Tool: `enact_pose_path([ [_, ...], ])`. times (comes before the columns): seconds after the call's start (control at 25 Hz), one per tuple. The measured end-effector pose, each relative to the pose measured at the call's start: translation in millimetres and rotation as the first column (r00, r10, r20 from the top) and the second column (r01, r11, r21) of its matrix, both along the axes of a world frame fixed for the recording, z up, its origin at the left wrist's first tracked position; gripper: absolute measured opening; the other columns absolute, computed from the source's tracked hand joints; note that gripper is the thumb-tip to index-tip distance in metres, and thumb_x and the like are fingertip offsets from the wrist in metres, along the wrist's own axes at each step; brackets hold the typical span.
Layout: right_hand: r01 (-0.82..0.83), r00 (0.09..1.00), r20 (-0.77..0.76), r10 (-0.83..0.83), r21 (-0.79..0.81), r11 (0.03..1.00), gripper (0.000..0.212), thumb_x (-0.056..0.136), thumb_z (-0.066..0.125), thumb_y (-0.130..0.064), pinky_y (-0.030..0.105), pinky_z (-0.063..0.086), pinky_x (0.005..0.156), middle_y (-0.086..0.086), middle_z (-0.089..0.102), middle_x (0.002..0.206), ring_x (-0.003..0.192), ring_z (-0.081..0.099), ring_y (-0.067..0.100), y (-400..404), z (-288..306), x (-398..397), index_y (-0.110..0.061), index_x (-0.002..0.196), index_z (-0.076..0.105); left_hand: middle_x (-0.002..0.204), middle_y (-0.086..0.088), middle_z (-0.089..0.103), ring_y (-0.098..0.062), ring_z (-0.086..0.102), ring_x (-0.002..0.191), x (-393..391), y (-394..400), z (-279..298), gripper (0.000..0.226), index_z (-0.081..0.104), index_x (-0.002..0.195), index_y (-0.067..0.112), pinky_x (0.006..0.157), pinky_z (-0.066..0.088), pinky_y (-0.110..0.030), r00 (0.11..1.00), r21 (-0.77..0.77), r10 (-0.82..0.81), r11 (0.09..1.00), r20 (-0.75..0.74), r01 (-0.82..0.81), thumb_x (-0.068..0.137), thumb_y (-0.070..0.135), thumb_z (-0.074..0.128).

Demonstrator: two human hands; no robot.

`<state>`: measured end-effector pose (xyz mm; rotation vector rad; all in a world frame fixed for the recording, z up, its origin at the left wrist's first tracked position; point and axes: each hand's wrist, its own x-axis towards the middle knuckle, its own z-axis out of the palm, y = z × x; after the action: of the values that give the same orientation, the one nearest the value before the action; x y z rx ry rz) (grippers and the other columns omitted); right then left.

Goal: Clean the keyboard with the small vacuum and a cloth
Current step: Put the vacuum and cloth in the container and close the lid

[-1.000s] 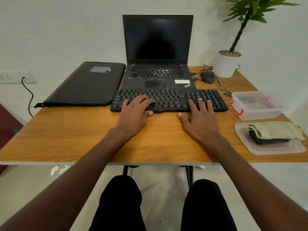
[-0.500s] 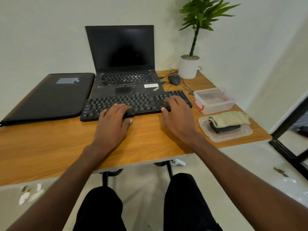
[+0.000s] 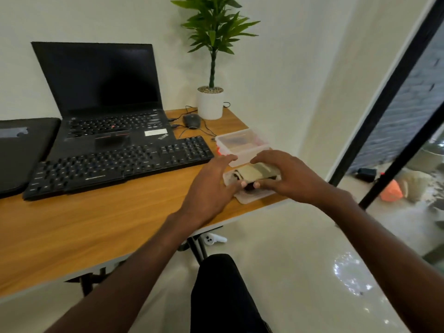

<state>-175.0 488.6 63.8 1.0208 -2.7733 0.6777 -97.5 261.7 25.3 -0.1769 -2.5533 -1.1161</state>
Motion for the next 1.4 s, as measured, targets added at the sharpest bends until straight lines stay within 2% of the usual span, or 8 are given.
enact_pose_path([
  [0.12,-0.037,0.997,0.066,0.045,-0.12,0.992,0.055,0.087,0.076,-0.008,0.036,0.046,0.108,-0.013,0.061,0.134,0.125,0.056,0.012,13,-16,-9,-0.03,0.135,0.06,0.151,0.012,0.057,-0.009,0.048,0.136,-13,11,-7,0.062,0.058,0.147,0.035,0.107,0.04,-0.029,0.998,-0.019,-0.06,0.998,-0.01,0.06,0.09,0.036,0.083],
  [0.24,-0.021,0.998,0.059,0.034,-0.212,0.977,0.057,0.085,0.063,0.011,0.03,0.046,0.107,-0.012,0.065,0.13,0.123,0.058,0.009,19,-22,-17,-0.027,0.127,0.067,0.13,0.009,0.069,-0.007,0.058,0.118,-20,17,-12,0.037,0.073,0.128,0.027,0.098,0.045,-0.027,0.995,0.025,-0.03,0.999,-0.095,0.032,0.092,0.027,0.082],
  [0.56,0.124,0.988,-0.014,-0.151,-0.499,0.858,0.024,0.092,0.066,-0.008,0.022,0.054,0.077,-0.015,0.076,0.098,0.09,0.068,0.007,1,-4,-35,-0.024,0.106,0.078,0.09,0.009,0.072,-0.003,0.064,0.082,-51,25,12,0.013,0.078,0.105,0.015,0.071,0.051,-0.026,0.977,0.316,0.152,0.944,-0.151,-0.098,0.102,0.024,0.07],
  [0.72,0.108,0.991,-0.003,-0.137,-0.598,0.794,0.025,0.088,0.068,-0.004,0.021,0.053,0.071,-0.014,0.076,0.094,0.081,0.068,0.0,-23,27,-76,-0.022,0.101,0.08,0.093,-0.009,0.077,-0.027,0.073,0.091,-99,7,42,0.004,0.078,0.098,0.013,0.081,0.063,-0.051,0.982,0.542,0.178,0.833,-0.067,-0.114,0.097,0.016,0.075],
  [0.8,0.108,0.99,-0.012,-0.14,-0.58,0.807,0.027,0.086,0.068,0.0,0.015,0.048,0.067,-0.012,0.076,0.093,0.072,0.063,-0.005,-34,39,-100,-0.02,0.099,0.08,0.095,-0.016,0.076,-0.027,0.073,0.087,-121,-5,53,0.008,0.078,0.102,0.01,0.083,0.063,-0.056,0.986,0.605,0.165,0.788,-0.037,-0.109,0.095,0.007,0.077],
  [0.96,0.088,0.994,-0.028,-0.109,-0.405,0.91,0.031,0.084,0.066,0.005,0.028,0.058,0.073,-0.007,0.075,0.096,0.078,0.067,0.006,-45,33,-132,-0.021,0.096,0.078,0.09,0.003,0.073,-0.013,0.068,0.085,-143,-18,49,0.016,0.077,0.096,0.018,0.085,0.063,-0.047,0.975,0.357,0.218,0.914,-0.032,-0.193,0.089,0.004,0.08],
  [1.16,0.114,0.985,-0.146,-0.092,0.148,0.982,0.021,0.083,0.071,-0.01,0.043,0.051,0.084,-0.003,0.065,0.105,0.102,0.055,0.021,-46,17,-145,-0.027,0.093,0.08,0.116,0.008,0.073,-0.017,0.062,0.112,-144,-21,29,0.017,0.081,0.099,0.029,0.102,0.051,-0.048,0.991,-0.228,0.135,0.965,0.01,-0.129,0.094,0.018,0.069],
  [1.4,0.162,0.983,-0.111,-0.147,0.137,0.977,0.031,0.088,0.054,-0.009,0.043,0.05,0.091,-0.006,0.069,0.122,0.112,0.056,0.022,-41,3,-127,-0.024,0.097,0.08,0.134,0.007,0.071,-0.019,0.052,0.134,-127,-20,14,0.066,0.082,0.111,0.023,0.122,0.024,-0.06,0.993,-0.463,0.044,0.886,0.112,0.013,0.088,0.06,0.032],
])
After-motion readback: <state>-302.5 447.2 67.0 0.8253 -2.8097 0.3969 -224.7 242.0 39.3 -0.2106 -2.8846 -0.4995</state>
